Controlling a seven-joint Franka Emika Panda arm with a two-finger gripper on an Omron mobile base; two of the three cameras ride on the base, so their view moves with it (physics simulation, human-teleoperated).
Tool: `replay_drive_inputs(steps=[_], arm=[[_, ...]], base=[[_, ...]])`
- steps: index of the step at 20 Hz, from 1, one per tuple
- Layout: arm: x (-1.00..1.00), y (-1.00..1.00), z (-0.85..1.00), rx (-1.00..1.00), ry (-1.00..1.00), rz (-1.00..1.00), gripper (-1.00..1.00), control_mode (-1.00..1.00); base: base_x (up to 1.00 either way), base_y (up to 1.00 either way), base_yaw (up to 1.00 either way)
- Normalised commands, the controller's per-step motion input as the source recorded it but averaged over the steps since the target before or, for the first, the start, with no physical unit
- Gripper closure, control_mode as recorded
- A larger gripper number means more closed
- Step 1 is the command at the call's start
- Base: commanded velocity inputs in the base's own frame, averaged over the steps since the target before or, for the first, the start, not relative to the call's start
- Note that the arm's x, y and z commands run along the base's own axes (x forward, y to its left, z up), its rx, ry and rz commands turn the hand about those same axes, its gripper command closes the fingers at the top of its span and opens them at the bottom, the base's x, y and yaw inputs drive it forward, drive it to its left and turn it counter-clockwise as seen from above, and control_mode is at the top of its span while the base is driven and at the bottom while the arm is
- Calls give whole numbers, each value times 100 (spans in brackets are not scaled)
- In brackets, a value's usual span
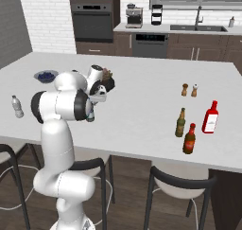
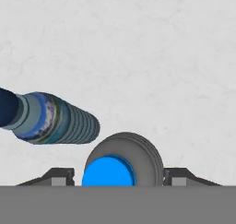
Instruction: Move the plastic bottles in the middle to the plastics group, and the glass bottles in the middle to the glass group.
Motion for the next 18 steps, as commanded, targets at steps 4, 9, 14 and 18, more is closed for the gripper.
replay_drive_inputs(steps=[4,9,14,18], arm=[[0,0,-9,0,-4,0,100,-100],[-62,-11,5,2,-5,0,100,-100],[-100,1,12,2,-3,-3,100,-100],[-100,3,56,3,-1,0,100,-100]], base=[[0,0,0],[0,0,0],[0,0,0],[0,0,0]])
